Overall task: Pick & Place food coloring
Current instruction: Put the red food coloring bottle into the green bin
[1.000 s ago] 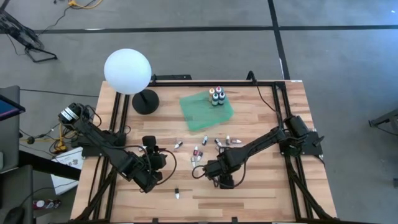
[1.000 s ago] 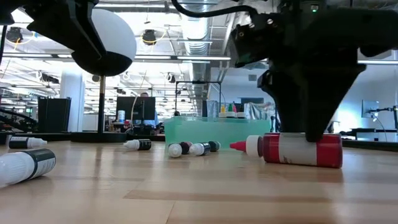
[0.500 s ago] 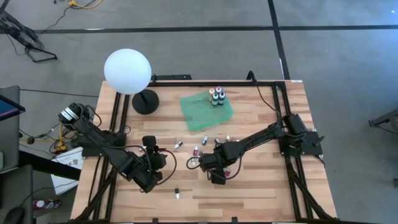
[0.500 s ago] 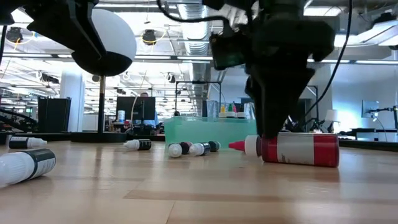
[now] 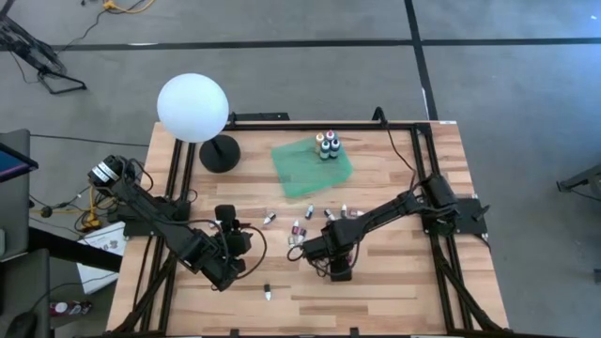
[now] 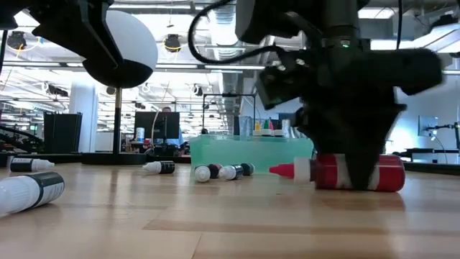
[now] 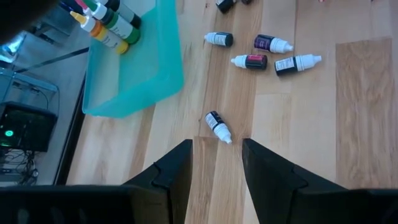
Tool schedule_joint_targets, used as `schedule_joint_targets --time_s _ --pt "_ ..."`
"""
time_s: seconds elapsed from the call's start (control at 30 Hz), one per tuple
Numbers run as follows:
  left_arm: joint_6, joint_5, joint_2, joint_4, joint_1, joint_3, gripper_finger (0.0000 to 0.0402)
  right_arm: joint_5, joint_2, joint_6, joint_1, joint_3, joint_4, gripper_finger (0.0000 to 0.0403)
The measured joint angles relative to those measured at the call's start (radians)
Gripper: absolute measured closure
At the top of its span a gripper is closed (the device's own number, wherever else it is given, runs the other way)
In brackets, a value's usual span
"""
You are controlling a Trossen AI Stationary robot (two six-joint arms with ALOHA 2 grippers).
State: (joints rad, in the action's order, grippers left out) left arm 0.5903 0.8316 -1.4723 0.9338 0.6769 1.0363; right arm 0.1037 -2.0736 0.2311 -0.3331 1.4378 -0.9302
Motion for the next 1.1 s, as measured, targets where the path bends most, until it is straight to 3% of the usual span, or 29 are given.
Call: schedule_joint_targets --time_s 0.27,0.9,1.1 --pt "0.0 0.014 0.0 -0.005 0.0 0.0 0.0268 0.003 0.012 0.004 0.021 0.034 0.033 0.0205" --pt "0.0 0.014 0.0 -0.005 0.0 0.0 0.0268 0.006 0.007 -0.074 0.043 0.036 0.125 0.0199" --pt "0.0 0.014 0.0 -0.005 0.0 0.0 0.0268 0.006 0.007 -0.067 0.043 0.036 0.101 0.0213"
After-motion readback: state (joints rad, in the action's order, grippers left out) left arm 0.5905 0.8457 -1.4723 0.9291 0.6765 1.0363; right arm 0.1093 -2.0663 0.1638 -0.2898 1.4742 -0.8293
